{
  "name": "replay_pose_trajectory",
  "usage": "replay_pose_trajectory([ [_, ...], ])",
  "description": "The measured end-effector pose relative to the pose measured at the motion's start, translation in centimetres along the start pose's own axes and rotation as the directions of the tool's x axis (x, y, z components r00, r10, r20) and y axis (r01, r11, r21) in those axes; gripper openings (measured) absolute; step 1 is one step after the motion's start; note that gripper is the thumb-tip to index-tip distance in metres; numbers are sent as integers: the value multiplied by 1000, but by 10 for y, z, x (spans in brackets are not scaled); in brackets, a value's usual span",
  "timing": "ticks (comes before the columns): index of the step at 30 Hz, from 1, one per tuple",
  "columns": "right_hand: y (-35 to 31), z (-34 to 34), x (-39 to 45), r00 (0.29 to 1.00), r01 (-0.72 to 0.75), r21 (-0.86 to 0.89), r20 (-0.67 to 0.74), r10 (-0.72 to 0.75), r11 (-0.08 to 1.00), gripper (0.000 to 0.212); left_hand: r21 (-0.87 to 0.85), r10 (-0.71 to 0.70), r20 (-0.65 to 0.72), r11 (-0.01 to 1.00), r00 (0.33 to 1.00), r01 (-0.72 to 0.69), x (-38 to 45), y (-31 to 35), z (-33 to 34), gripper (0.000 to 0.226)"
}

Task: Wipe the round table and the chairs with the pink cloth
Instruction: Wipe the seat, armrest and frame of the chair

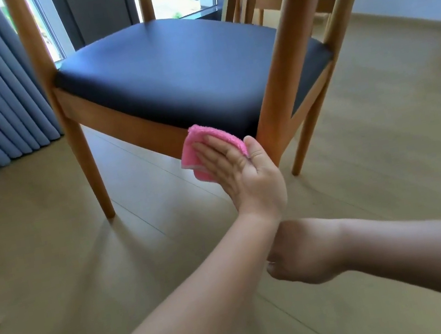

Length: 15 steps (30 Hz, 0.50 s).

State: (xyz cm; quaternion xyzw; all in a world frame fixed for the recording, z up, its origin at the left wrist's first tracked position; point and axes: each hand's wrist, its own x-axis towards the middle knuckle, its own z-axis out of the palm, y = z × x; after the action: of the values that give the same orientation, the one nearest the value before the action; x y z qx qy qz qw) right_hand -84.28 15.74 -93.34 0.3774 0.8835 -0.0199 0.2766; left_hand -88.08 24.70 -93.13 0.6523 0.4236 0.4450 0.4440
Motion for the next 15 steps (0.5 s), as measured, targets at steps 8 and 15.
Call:
replay_pose_trajectory([
  [8, 3, -23, -38, 996, -90, 95, -1, 90, 991, 14, -8, 119, -121, 993, 985, -121, -4, -15, -18, 64],
  [15, 12, -52, -60, 973, -96, 108, -199, 116, 990, 18, 122, 281, -203, 958, 938, -261, 10, -36, -21, 82],
])
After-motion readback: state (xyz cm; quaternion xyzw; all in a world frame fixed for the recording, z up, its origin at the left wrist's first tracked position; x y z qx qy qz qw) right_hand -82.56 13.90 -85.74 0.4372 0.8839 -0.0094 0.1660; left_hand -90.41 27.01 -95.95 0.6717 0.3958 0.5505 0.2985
